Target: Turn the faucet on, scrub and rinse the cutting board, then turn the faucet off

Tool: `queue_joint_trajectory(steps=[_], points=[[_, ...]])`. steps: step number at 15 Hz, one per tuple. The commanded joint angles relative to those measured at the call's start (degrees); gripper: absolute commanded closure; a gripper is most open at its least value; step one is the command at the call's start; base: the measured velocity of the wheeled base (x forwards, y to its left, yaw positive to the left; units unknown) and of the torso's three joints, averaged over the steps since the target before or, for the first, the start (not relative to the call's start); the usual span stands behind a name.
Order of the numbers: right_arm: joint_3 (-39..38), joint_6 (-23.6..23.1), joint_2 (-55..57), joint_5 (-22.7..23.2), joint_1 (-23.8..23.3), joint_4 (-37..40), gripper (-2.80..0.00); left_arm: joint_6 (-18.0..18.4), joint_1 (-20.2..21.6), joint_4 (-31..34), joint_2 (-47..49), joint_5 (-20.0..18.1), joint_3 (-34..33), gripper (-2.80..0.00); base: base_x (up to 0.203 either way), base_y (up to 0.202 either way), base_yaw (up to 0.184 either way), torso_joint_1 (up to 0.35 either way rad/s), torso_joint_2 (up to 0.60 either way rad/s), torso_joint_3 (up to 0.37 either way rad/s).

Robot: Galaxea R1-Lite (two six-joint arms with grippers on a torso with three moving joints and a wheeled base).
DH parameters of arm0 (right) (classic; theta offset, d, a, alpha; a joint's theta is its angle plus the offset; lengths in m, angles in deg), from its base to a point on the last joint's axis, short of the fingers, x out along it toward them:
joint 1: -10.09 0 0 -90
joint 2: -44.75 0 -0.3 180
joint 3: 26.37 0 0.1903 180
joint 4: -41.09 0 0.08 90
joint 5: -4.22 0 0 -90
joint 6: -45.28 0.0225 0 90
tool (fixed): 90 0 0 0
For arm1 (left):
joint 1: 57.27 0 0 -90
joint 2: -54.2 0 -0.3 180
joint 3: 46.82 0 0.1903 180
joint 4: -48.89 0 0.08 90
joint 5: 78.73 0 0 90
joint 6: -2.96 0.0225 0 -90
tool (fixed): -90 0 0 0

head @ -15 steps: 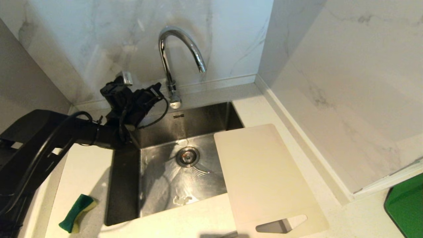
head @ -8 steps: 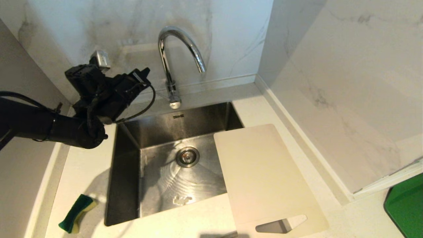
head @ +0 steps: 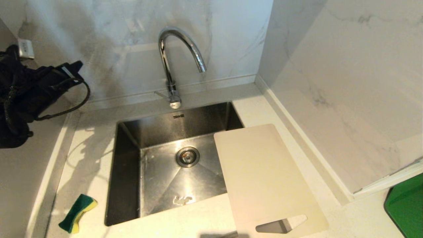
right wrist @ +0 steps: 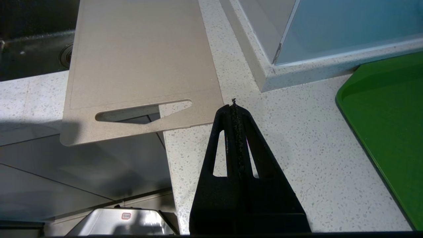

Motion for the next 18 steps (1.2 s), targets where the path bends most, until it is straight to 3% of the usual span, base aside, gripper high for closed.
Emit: queue_joint_trajectory(steps=[1, 4, 7, 9, 14, 16, 18], points=[[-0.1, 0.0, 0.0, 0.0, 0.0, 0.0, 0.0, 1.0, 3.6, -0.3, -6.0, -0.3, -6.3, 0.0, 0.0, 0.0, 0.0, 0.0, 0.0, 0.0], [-0.1, 0.0, 0.0, 0.0, 0.0, 0.0, 0.0, 2.9, 5.9, -0.3, -12.4, -1.3, -14.6, 0.0, 0.0, 0.0, 0.0, 0.0, 0.0, 0.0], [-0.1, 0.0, 0.0, 0.0, 0.0, 0.0, 0.0, 11.0, 10.2, -0.5, -16.3, -1.7, -23.5, 0.0, 0.0, 0.0, 0.0, 0.0, 0.0, 0.0], [-0.1, 0.0, 0.0, 0.0, 0.0, 0.0, 0.0, 13.2, 12.0, -0.7, -20.8, -1.9, -30.9, 0.0, 0.0, 0.0, 0.0, 0.0, 0.0, 0.0], [-0.1, 0.0, 0.0, 0.0, 0.0, 0.0, 0.0, 13.7, 12.6, -0.9, -34.0, -3.2, -52.6, 0.0, 0.0, 0.0, 0.0, 0.0, 0.0, 0.0], [-0.1, 0.0, 0.0, 0.0, 0.0, 0.0, 0.0, 12.6, 12.6, -0.8, -39.9, -7.1, -60.8, 0.0, 0.0, 0.0, 0.0, 0.0, 0.0, 0.0], [-0.1, 0.0, 0.0, 0.0, 0.0, 0.0, 0.0, 9.3, 12.7, -0.5, -44.8, -14.0, -67.4, 0.0, 0.0, 0.0, 0.0, 0.0, 0.0, 0.0]])
